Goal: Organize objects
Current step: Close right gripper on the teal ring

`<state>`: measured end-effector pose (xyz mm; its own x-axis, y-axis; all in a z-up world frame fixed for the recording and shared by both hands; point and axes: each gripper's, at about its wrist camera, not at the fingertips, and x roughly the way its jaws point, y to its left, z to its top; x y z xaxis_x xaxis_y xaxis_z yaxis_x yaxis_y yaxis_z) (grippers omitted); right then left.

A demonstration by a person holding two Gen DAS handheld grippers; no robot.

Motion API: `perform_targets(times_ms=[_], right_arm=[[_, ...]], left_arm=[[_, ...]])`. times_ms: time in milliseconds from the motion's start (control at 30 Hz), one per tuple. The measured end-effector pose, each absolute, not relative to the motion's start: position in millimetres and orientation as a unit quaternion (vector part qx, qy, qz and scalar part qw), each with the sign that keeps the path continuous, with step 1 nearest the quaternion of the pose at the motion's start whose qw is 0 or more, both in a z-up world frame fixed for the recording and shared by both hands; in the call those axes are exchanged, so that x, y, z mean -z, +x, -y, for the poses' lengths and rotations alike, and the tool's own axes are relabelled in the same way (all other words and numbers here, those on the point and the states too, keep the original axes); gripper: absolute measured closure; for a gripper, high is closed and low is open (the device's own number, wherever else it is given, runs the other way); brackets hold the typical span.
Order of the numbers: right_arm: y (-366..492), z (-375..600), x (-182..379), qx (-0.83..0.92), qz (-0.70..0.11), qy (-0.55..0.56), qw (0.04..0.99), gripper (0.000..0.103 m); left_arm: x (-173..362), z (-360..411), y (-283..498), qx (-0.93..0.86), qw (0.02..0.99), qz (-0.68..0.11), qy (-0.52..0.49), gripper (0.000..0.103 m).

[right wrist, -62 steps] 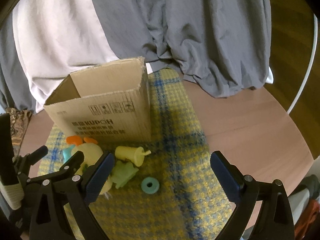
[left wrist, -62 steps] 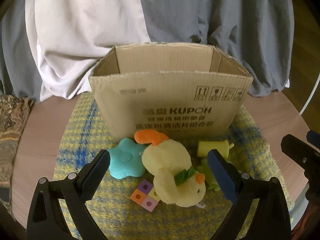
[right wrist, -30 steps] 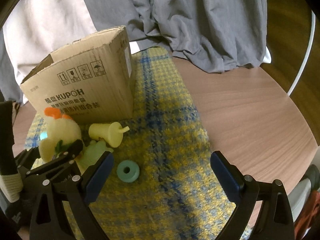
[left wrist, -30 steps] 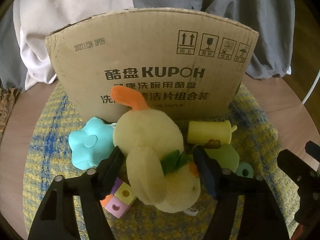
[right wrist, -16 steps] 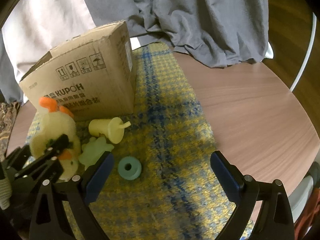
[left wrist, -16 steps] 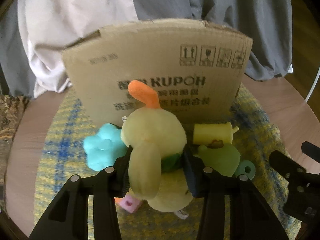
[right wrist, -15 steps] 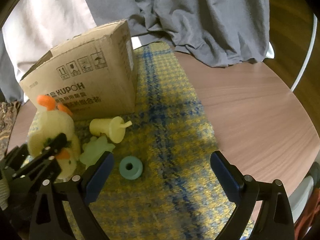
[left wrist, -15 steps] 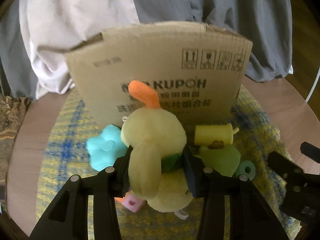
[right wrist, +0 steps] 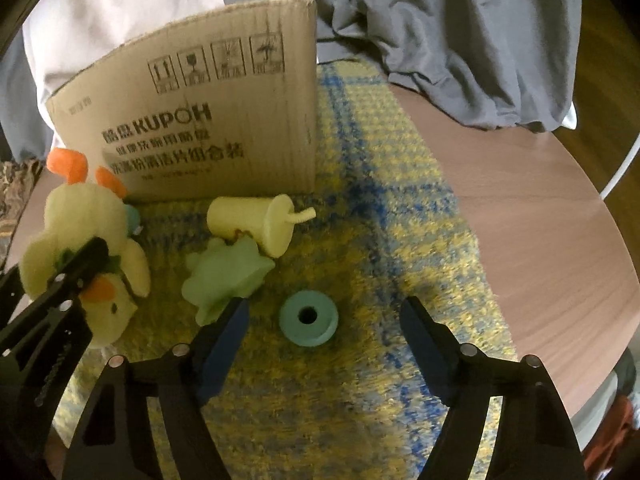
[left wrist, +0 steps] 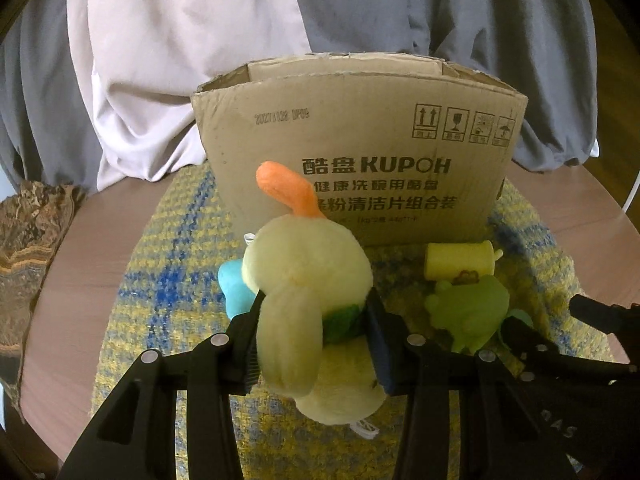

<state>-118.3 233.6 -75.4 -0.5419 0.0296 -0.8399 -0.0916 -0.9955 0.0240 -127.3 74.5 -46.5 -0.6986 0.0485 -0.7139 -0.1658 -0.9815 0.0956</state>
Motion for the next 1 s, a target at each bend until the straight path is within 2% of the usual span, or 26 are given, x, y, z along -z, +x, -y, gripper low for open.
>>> perform_targets(times_ms=[100, 267, 400, 533, 600, 667, 1000], right_arm=[[-120.1, -232.4, 79.3, -0.875, -0.030, -0.481, 0.035, 0.030], [-127.3, -225.6, 91.5, -0.869, -0.030, -0.494, 0.027, 0.045], [-130.2, -225.1, 103.1, -0.863, -0.041, -0.503, 0.022, 0.046], [-127.6, -226.2, 102.0, -0.865, -0.044, -0.498, 0.023, 0.061], [-126.9, -227.8, 100.9, -0.866, -0.047, -0.497, 0.022, 0.062], [-126.3, -230.3, 100.3, -0.867, -0.049, -0.495, 0.025, 0.069], [-120.8, -239.9, 89.5, -0.873, -0.060, -0.483, 0.031, 0.069]], left_arm=[[47.2, -75.2, -126.2, -0.918, 0.060, -0.075, -0.384, 0.059], [49.3, -77.5, -126.6, -0.919, 0.055, -0.072, -0.384, 0.059], [50.1, -78.1, -126.5, -0.919, 0.055, -0.074, -0.383, 0.059], [51.0, -78.5, -125.8, -0.919, 0.055, -0.076, -0.383, 0.059], [50.8, -78.3, -125.6, -0.919, 0.056, -0.074, -0.384, 0.059], [50.8, -78.2, -125.0, -0.919, 0.055, -0.074, -0.384, 0.059], [46.8, -78.2, -122.9, -0.917, 0.058, -0.070, -0.387, 0.059]])
